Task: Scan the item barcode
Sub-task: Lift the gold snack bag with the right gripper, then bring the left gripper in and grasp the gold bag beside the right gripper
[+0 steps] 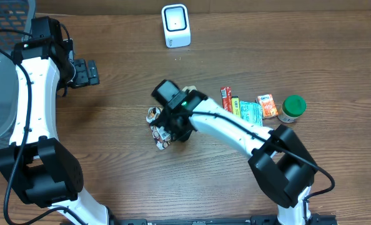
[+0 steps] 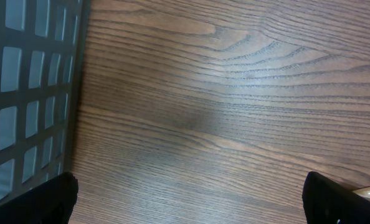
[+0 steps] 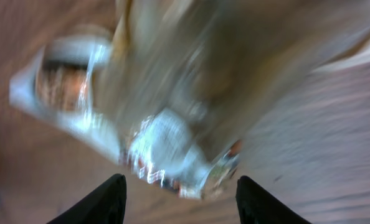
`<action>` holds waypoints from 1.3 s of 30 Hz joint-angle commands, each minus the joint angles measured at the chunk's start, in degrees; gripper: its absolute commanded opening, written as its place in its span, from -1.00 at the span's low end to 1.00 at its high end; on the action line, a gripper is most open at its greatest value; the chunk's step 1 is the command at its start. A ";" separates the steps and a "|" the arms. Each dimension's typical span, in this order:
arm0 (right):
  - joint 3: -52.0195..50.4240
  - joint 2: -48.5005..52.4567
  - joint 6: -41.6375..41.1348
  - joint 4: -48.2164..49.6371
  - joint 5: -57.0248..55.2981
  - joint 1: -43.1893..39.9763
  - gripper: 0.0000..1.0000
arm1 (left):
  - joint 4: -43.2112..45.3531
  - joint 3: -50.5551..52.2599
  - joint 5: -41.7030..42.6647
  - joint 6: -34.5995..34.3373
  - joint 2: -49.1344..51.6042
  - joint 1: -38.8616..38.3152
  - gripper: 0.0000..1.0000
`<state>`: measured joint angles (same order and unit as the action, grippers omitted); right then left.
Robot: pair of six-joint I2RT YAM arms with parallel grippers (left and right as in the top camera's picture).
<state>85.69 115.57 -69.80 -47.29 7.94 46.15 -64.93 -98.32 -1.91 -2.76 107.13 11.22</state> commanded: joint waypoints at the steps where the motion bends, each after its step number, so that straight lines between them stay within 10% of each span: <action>1: 0.33 -1.46 7.10 0.63 1.20 1.11 0.15 | 0.04 -1.16 0.46 0.87 -1.07 -0.42 1.00; 11: 4.81 -7.37 37.99 -7.06 0.24 -5.33 0.45 | 0.04 -1.16 0.46 0.87 -1.07 -0.42 1.00; 39: 3.08 -4.31 38.38 -9.03 -10.01 -8.55 1.00 | 10.78 -1.16 5.70 -2.25 -1.07 -0.44 1.00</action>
<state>88.88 111.18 -31.66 -56.45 -0.93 38.61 -54.30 -98.32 -0.56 -3.03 107.13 11.22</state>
